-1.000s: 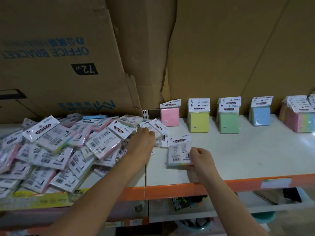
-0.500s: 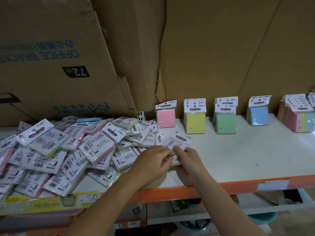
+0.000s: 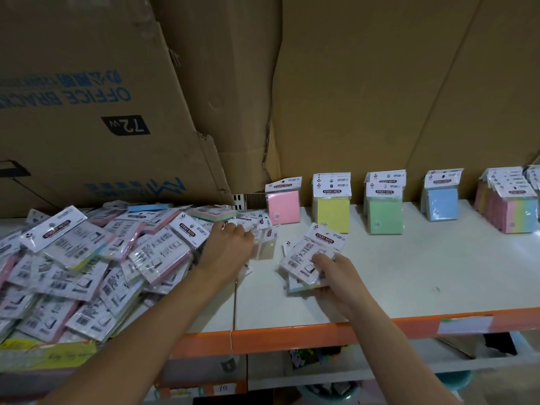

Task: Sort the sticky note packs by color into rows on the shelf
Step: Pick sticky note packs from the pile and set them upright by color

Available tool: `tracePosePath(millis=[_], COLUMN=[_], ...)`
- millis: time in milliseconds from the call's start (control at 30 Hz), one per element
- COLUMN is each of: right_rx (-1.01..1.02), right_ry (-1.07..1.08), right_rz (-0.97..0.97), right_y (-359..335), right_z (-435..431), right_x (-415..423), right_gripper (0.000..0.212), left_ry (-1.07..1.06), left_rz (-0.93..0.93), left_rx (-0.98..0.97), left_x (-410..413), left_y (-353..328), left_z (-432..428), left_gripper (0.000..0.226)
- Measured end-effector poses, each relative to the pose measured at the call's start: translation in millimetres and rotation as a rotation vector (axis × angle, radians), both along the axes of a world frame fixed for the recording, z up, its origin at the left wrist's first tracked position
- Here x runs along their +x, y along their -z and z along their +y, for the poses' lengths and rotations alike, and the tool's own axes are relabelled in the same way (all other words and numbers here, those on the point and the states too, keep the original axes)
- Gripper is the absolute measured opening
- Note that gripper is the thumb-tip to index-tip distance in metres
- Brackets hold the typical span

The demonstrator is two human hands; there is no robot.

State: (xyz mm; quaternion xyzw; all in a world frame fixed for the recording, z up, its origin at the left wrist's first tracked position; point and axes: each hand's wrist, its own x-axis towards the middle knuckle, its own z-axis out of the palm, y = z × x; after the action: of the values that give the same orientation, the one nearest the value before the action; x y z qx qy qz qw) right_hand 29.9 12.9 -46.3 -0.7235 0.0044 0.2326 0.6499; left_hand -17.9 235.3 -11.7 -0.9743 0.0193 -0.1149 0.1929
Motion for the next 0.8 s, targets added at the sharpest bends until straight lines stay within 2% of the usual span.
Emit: tracePosePath(millis=[100,200,300,367,433,500,567,633,700,800], right_rx=[0.069,0.269,0.416,0.437,0.421,0.435,0.426,0.365,0.215,0.003], right_ry=[-0.017,-0.031,-0.078,-0.136,-0.151,-0.173,-0.183,-0.185,-0.153,-0.132], right_rz=[0.037,0.126,0.151,0.144,0.120,0.073,0.034,0.008,-0.046,-0.080], right_y=[0.1,-0.4,0.7,-0.2,-3.0,-5.7,-9.2,-12.7,-14.6,-16.8], right_z=[8.5,20.2,25.9,25.9,25.8,26.7,28.6,31.0,36.1,40.8], right_x=[-4.2,-14.3,-21.6,-23.7,-23.1,-21.1,-18.2,-14.0,-7.4,0.1], right_gripper=[0.022,0.028,0.048,0.053,0.061,0.065,0.052,0.035,0.020,0.007], left_ry=[0.093,0.130,0.125,0.109,0.130,0.129,0.110,0.093,0.061,-0.052], left_rz=[-0.131,-0.246,-0.227,-0.204,-0.158,-0.075,-0.071,-0.071,-0.078,-0.084], left_rx=[-0.049,-0.171,-0.292,-0.413,-0.583,-0.839,-1.110,-1.218,-1.340,-1.569], left_x=[-12.5,-23.7,-33.2,-40.1,-46.9,-53.2,-57.3,-55.9,-50.3,-37.3], left_y=[-0.4,-4.1,0.2,7.0,14.9,17.1,16.9,15.0,12.5,5.7], left_z=[-11.0,-41.8,-68.7,-77.1,-80.2,-78.1,-74.3,-69.2,-62.5,-52.4], left_gripper=[0.012,0.022,0.021,0.019,0.022,0.025,0.025,0.021,0.019,0.033])
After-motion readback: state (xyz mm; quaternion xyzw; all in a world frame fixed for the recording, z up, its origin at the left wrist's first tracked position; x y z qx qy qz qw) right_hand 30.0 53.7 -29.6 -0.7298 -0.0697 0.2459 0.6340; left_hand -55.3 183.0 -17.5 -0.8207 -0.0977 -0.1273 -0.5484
